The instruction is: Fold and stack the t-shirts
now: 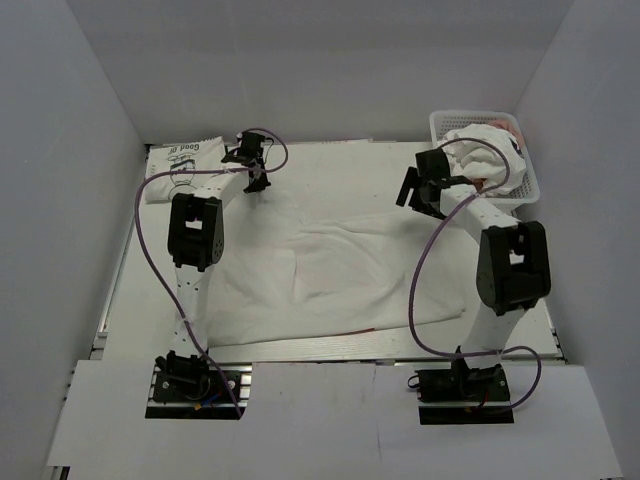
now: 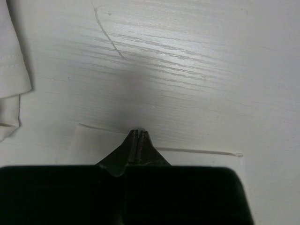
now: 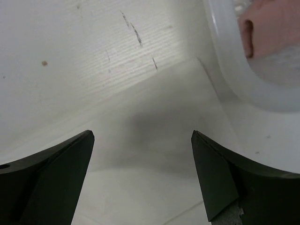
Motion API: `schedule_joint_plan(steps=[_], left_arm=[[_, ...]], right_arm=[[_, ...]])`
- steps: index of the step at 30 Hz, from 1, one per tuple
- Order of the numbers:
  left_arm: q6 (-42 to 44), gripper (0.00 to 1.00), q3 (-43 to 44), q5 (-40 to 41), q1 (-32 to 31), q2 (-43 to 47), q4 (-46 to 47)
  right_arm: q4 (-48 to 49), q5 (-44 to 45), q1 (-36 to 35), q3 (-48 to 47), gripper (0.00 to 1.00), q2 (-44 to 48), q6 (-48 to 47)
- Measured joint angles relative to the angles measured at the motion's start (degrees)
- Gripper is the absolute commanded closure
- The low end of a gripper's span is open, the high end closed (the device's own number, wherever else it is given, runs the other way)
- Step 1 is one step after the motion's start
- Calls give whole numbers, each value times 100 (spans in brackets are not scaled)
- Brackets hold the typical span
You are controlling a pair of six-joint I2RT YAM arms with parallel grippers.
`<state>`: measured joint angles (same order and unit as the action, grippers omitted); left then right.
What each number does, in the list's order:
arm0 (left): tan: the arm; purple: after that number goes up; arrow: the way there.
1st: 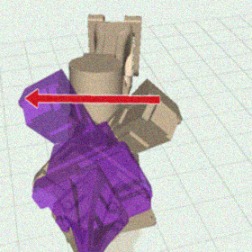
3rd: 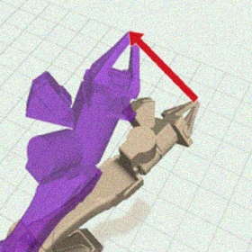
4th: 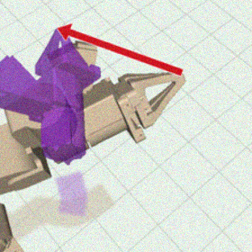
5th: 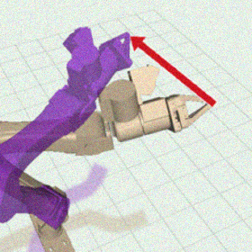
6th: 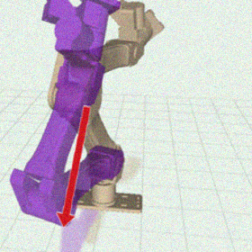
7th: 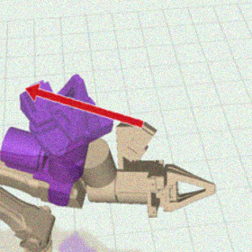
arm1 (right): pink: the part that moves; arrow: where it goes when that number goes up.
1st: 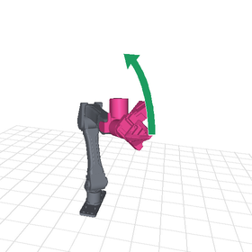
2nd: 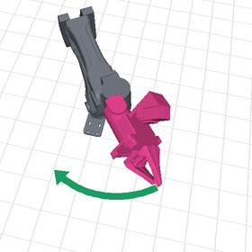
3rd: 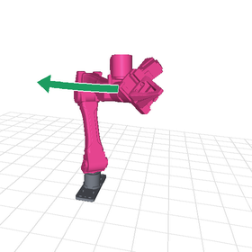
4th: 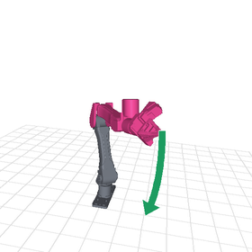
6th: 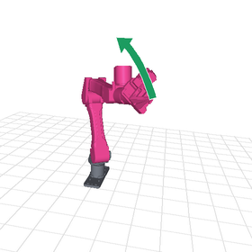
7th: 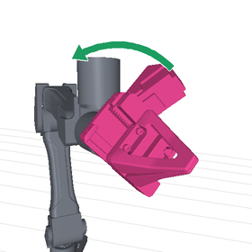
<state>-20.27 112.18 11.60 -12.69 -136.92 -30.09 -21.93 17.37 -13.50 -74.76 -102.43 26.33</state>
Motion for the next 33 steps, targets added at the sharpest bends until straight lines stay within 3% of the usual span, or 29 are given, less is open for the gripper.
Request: schedule_joint_plan(steps=[9,17,19,22,23,27,29,33], left_arm=[[487,100,-516,-59,-24,308,348],[922,100,-1679,-413,-68,1252,1008],[1008,100,-1902,-503,-72,1484,1128],[1106,100,-2149,-649,-83,1749,1279],[1132,100,-2203,-682,-83,1794,1316],[1189,100,-2592,-817,-90,2044,1438],[1198,100,-2833,-870,-92,2216,1491],[1169,100,-3348,-933,-92,2710,1554]], right_arm=[[-570,535,-39,-1652,10,-1606,494],[-988,892,-57,-2286,10,-2422,752],[-994,903,-57,-2358,15,-2459,793],[-1023,874,-57,-2317,33,-2439,831],[-955,863,-57,-2218,53,-2387,839],[-767,804,-76,-1449,92,-1912,876],[-800,798,-81,-1161,100,-1700,892],[-811,793,-85,-1008,100,-1532,870]])
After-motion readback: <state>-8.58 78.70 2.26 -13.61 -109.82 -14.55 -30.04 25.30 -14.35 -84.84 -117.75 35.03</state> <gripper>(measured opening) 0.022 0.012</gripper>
